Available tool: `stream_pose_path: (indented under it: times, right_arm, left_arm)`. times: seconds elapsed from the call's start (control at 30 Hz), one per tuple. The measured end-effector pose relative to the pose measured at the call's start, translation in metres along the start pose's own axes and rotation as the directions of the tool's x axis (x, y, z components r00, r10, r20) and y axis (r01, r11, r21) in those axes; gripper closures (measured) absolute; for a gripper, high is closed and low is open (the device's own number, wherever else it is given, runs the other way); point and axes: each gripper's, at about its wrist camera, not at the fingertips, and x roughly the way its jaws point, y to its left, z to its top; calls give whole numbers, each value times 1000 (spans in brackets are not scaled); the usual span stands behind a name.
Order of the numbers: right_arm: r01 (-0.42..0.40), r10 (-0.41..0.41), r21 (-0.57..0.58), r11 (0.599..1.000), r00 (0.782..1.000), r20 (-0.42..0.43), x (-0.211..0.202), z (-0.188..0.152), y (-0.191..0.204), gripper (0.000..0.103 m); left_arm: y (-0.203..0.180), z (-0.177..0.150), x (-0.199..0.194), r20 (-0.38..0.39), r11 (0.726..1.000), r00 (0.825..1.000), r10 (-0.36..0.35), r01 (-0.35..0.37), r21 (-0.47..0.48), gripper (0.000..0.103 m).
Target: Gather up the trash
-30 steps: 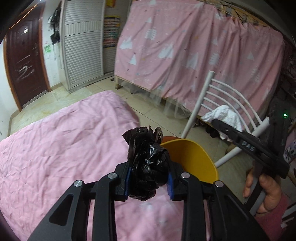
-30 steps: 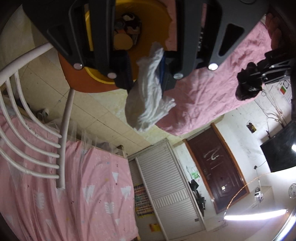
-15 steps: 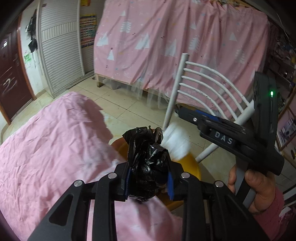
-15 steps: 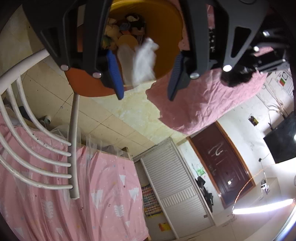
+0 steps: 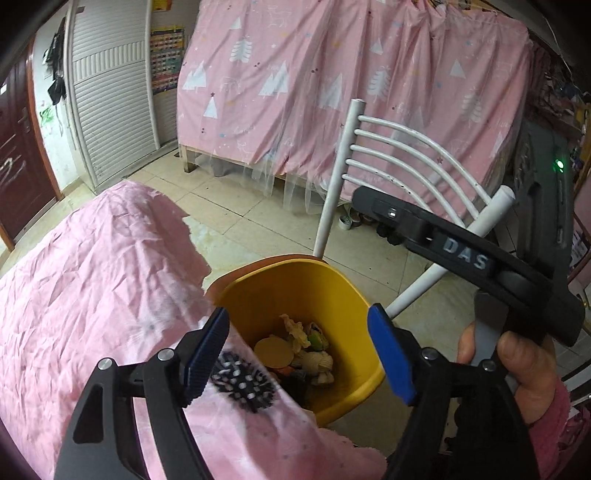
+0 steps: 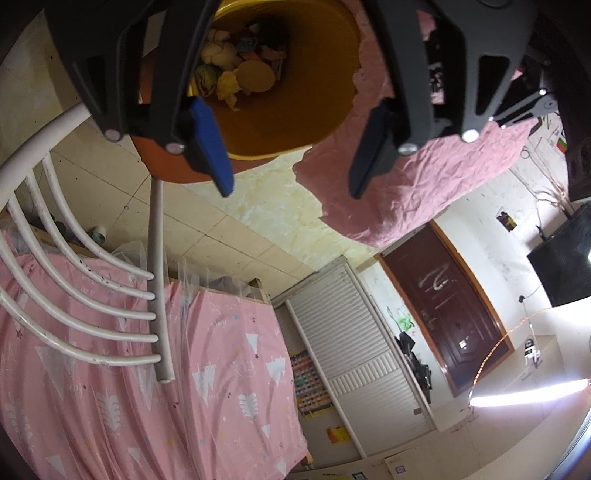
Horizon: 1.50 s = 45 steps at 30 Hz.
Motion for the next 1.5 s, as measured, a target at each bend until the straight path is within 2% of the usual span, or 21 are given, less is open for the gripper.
stream_pose_path:
  times: [0.13, 0.3, 0.57, 0.9, 1.2, 1.5]
  right_arm:
    - [-1, 1, -31, 1000, 1000, 4, 0, -2, 11, 17]
    - [2, 1, -94, 996, 1000, 24, -1, -4, 34, 6]
    - [-33, 57, -270, 962, 995, 78, -6, -12, 99, 6]
    - [-173, 188, -348, 922, 982, 10, 6, -26, 170, 6]
    - [-247, 246, -415, 876, 968, -57, 14, -39, 221, 6]
    - [-264, 256, -447, 855, 963, -80, 18, -46, 245, 6]
  left_arm:
    - [17, -6, -12, 27, 1000, 999, 18, -18, -12, 31]
    - [43, -17, -33, 68, 997, 996, 54, -50, -57, 24]
    - [90, -38, -76, 146, 977, 975, 168, -144, -157, 13]
    - [158, -68, -130, 189, 908, 919, 347, -279, -312, 12]
    - [196, -89, -164, 192, 854, 885, 425, -321, -409, 11]
    - [216, -101, -179, 187, 826, 868, 459, -339, -451, 11]
